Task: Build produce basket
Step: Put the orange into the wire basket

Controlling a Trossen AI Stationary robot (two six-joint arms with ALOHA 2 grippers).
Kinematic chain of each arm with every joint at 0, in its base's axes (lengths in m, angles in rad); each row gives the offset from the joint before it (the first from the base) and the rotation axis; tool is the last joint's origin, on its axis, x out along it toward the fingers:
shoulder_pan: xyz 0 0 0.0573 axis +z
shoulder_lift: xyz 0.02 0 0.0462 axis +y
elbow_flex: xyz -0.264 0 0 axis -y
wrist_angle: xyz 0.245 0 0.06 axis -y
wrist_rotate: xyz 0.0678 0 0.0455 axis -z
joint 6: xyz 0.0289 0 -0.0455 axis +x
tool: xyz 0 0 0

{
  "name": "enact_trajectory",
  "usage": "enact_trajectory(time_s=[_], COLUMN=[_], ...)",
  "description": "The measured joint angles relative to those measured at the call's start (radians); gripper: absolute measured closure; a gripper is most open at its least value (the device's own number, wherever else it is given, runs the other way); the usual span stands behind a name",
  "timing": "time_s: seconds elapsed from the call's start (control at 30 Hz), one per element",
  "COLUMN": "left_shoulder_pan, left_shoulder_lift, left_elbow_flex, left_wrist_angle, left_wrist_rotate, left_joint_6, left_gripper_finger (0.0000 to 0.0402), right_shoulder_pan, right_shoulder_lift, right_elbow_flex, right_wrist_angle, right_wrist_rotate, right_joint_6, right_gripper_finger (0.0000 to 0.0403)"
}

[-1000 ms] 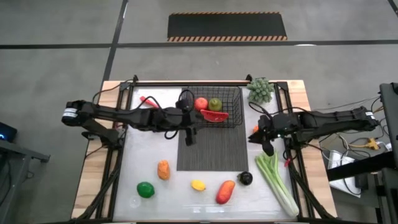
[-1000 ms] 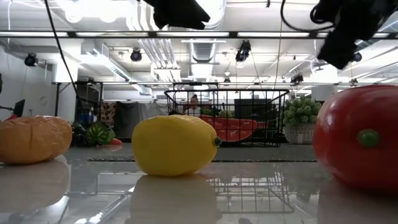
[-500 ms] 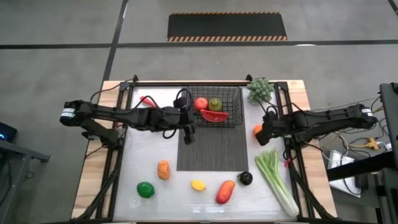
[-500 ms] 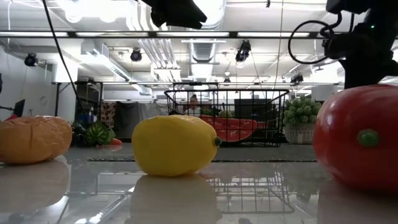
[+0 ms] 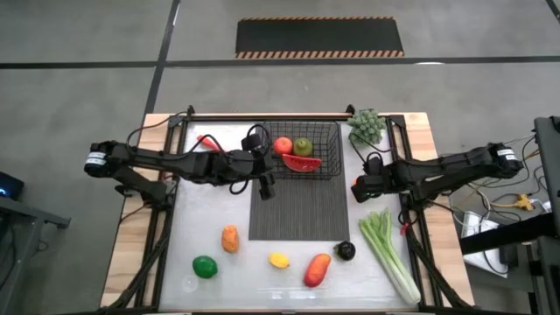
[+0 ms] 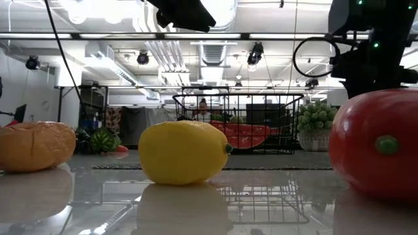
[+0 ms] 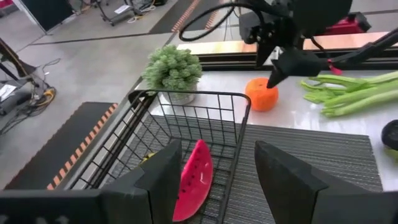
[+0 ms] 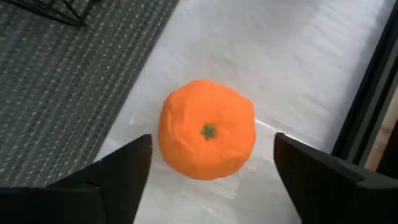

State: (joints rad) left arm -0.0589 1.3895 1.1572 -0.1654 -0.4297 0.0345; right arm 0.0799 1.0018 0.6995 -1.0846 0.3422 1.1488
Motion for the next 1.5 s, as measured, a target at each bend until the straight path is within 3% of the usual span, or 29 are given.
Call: enact_trajectory(time_s=[0.23,0.8,1.17,1.5], left_shoulder_pan=[0.0,0.0,0.0,-0.007], left_shoulder_lift=[0.0,0.001,0.001,0.001], left_elbow_flex=[0.0,0.0,-0.001,-0.001], left_wrist_angle=[0.0,0.0,0.0,0.001], left_wrist_rotate=[-0.002,-0.003,-0.003,-0.002], left_joint_6=[0.0,0.0,0.0,0.0], left_gripper_finger=[0.0217,0.0217,0.0217,0.0217], right_shoulder_pan=[0.0,-0.005,-0.005,-0.015], right_shoulder_lift=[0.084,0.249,0.257,0.178], right_elbow_flex=[0.0,-0.001,-0.001,0.068], right_wrist_angle=[0.024,0.074,0.07,-0.111], right_wrist_rotate=[0.0,0.001,-0.01,0.008], right_joint_6=[0.003,-0.017,-0.03,-0.089], right_gripper_finger=[0.0041,0.0039,0.0121,0.0123])
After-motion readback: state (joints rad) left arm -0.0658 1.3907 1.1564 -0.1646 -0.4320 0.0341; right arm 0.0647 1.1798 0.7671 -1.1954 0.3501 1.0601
